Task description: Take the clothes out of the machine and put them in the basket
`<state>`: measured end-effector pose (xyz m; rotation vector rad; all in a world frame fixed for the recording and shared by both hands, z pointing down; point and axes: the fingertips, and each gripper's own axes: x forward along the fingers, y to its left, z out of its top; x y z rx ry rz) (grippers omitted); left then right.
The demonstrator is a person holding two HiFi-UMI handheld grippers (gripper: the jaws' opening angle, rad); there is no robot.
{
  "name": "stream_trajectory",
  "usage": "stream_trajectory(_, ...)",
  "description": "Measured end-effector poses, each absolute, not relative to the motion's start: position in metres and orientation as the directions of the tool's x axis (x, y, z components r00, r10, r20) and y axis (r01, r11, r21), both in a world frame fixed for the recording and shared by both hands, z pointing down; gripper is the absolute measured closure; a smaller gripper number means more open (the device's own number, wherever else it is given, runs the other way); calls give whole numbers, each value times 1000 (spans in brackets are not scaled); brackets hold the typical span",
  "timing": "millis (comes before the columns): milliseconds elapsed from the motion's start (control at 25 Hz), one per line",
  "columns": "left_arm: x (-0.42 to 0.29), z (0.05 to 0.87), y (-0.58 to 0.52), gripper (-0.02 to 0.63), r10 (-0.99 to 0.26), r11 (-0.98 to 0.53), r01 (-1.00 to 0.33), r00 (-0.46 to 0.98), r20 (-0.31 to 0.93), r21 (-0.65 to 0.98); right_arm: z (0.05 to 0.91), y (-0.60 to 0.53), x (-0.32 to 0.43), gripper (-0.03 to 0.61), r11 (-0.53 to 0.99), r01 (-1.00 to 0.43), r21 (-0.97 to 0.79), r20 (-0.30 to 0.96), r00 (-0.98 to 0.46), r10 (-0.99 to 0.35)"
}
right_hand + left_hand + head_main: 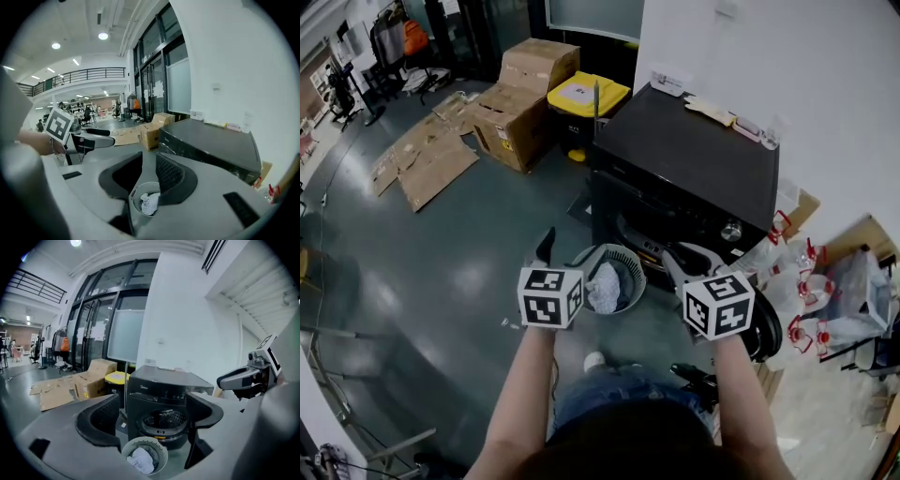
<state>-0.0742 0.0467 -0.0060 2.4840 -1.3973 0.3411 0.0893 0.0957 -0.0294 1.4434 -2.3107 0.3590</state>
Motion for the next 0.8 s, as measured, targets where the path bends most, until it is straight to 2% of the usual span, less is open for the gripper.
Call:
stream_trajectory(280, -55, -79, 69, 166, -833, -537, -842, 520, 191, -51, -83, 109, 120, 489, 423, -904, 57, 349, -379, -857)
stream_trajectory(640, -25, -134, 88, 204, -845, -534, -835, 532, 53, -133, -129, 122, 151, 489, 363, -928, 81, 197, -342, -919)
stream_trajectory(800, -11, -141, 99, 306, -841, -536, -823, 539, 42, -187, -136, 132, 167, 489, 344, -931, 119, 159, -324, -932)
